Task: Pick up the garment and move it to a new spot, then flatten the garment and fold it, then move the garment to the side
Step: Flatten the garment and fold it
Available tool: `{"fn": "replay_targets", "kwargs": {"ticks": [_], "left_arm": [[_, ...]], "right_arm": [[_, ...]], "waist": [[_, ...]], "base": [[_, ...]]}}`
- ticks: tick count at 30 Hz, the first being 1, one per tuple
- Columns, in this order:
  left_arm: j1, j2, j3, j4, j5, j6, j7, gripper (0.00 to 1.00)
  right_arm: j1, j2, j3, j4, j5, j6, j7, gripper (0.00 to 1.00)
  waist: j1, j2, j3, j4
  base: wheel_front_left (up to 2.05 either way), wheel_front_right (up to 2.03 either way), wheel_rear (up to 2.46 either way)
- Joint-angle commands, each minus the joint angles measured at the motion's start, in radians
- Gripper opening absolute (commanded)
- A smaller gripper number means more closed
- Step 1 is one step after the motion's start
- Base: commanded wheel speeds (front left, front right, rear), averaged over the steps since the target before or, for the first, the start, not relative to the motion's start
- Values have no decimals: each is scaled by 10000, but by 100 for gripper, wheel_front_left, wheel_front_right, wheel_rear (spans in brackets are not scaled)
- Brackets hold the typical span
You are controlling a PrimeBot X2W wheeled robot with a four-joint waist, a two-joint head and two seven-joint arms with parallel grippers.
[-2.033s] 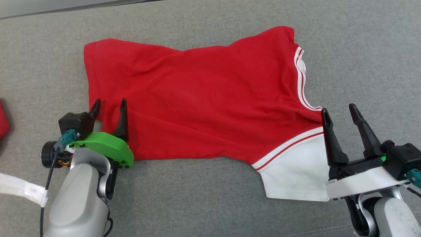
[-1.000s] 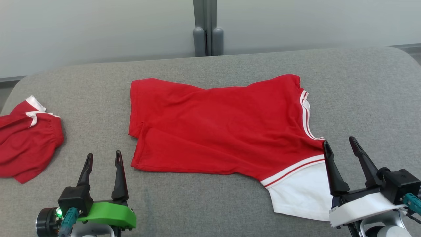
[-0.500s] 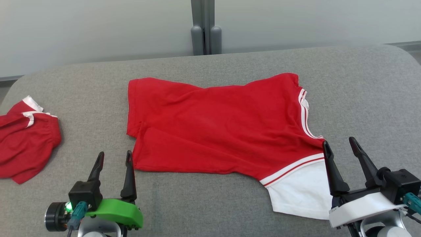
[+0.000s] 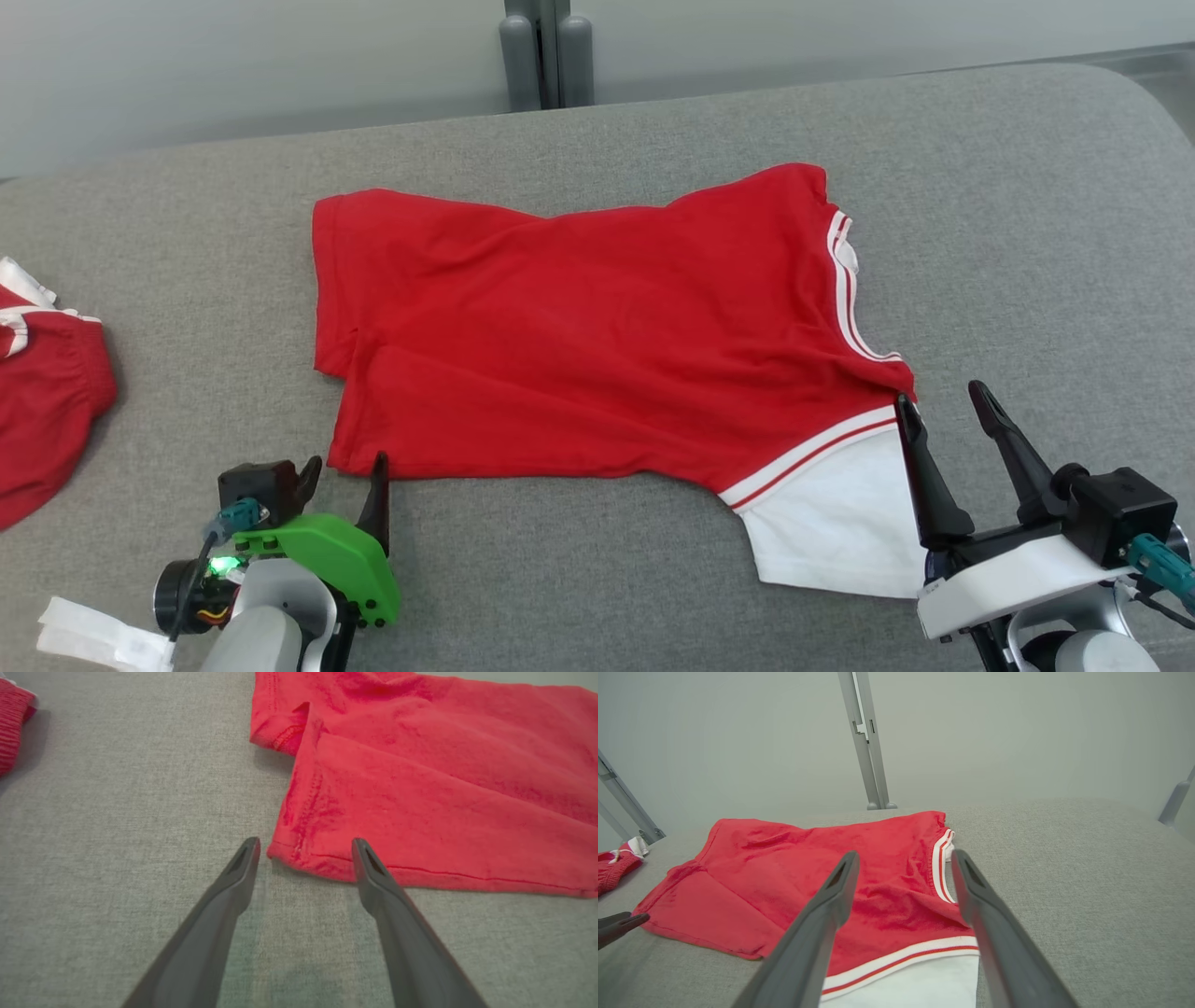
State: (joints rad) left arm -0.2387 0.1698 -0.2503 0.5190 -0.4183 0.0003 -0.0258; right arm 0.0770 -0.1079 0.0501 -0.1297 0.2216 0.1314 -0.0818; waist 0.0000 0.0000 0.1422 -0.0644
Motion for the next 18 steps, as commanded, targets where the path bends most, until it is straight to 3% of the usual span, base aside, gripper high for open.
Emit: {"fn": "replay_targets", "kwargs": {"ticks": [1,2,4,10,18], "left_arm": [[-267,9,53,261,-53,-93,-3,100],[-380,11,57,427,-96,-137,-30,89],[-582,-15,64,765,-167,-254,-113,0],[-855,-45,110,1404,-378,-523,-537,0],[-869,-13,163,1749,-472,-525,-1015,0]], "right_arm": [[-117,-34,12,42,41,-15,-48,100],[-140,-39,18,55,55,-15,-38,100],[-163,-60,-3,95,72,-15,-47,100],[195,-158,-288,543,274,-15,-61,100],[1287,-156,-562,1363,562,-15,53,100]], "waist": [[0,0,178,-93],[0,0,216,-101],[0,0,287,-110],[0,0,424,-129],[0,0,568,-253]], "base": [[0,0,0],[0,0,0],[0,0,0],[0,0,0],[0,0,0]]}}
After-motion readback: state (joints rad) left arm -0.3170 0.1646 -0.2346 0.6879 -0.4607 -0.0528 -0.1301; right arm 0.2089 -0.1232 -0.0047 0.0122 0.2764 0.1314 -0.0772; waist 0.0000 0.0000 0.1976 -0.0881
